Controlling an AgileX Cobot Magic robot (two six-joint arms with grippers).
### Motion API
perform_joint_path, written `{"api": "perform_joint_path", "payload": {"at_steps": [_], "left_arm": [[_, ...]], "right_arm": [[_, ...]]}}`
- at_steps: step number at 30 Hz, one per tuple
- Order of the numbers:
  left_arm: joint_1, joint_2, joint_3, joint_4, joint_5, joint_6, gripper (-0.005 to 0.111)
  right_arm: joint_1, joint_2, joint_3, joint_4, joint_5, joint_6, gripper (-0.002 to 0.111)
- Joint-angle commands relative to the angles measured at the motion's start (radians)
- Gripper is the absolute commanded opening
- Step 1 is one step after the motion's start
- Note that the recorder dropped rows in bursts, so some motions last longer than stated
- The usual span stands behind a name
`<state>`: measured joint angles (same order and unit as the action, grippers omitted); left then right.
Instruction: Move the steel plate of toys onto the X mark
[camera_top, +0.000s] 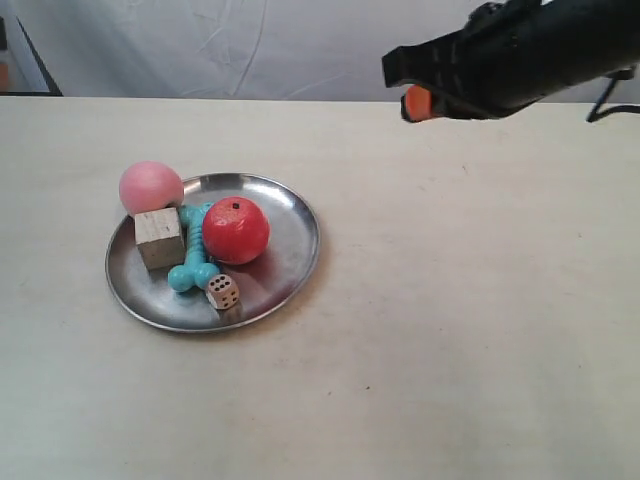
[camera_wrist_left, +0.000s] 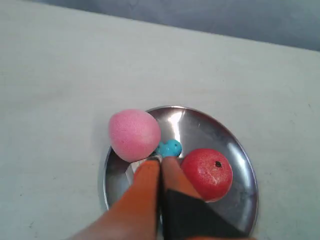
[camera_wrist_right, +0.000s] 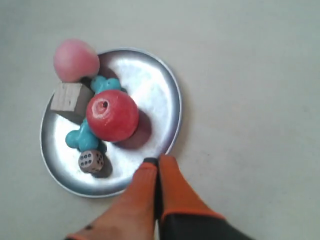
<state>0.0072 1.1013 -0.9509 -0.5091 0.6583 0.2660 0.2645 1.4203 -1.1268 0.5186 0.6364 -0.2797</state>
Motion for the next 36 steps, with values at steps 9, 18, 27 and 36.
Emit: {"api": "perform_joint_path", "payload": {"at_steps": [9,18,27,36], "left_arm": [[-0.089,-0.520,0.318,-0.078,-0.152,0.055,0.000],[-0.132,-0.599,0.320,-0.142,-0.113,0.051,0.000],[-0.132,-0.600,0.320,-0.118,-0.055,0.051,0.000],[-0.093,-0.673,0.326,-0.011,-0.082,0.102,0.000]], "right_arm": [[0.095,-0.554,0.317,-0.059,-0.302,0.003,-0.001],[0.095,-0.734,0.319,0.014,-0.151,0.003,-0.001],[0.095,-0.781,0.319,0.014,-0.153,0.003,-0.001],[0.015,-0.997,0.368,0.007,-0.187,-0.001,-0.001]]}}
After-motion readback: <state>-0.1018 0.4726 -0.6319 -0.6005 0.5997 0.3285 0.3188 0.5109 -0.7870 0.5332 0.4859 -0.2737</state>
